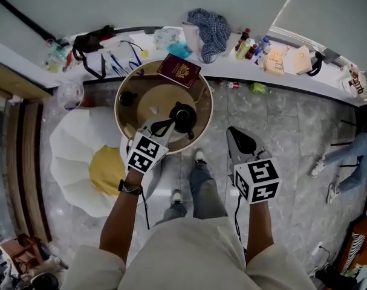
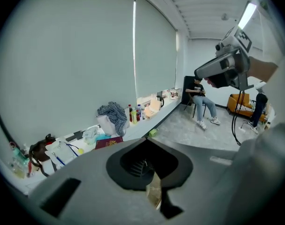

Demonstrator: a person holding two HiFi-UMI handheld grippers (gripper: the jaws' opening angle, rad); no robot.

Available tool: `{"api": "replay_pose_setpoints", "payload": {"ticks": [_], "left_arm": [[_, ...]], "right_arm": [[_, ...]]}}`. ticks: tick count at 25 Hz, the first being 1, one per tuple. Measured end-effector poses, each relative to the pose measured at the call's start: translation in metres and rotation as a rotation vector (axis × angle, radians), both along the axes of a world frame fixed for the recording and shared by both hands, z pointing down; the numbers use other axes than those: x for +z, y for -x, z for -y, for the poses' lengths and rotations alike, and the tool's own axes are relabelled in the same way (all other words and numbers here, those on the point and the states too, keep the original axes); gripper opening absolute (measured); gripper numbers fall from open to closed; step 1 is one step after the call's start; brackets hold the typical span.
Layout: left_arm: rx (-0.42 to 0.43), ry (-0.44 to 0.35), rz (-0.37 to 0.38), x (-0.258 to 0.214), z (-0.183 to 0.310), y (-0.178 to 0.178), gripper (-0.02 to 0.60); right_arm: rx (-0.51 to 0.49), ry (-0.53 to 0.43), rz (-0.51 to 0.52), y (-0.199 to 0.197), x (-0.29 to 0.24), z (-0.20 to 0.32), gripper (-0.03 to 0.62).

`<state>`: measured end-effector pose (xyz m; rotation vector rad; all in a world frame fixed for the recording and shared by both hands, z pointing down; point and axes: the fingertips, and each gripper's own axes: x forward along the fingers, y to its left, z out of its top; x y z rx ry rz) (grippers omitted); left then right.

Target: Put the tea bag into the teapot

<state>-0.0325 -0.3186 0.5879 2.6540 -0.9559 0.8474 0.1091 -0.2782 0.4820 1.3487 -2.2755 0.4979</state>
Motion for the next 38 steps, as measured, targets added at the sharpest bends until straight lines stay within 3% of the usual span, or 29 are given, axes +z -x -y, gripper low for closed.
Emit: {"api": "replay_pose_setpoints", "payload": {"ticks": [11,38], "left_arm": [[0.003,-0.123,-0.069,-0.094,-0.030,0.010,0.004],[0.023,-0.448,-0.140,-0.277,-0.137,0.066,0.005]], "right_arm": [[-0.018,-0.104,0.046,0.023,-0.066,-0.028,0.008],[-0.043,-0.361,-0.003,0.068,-0.190,-0.119,0.008]]}}
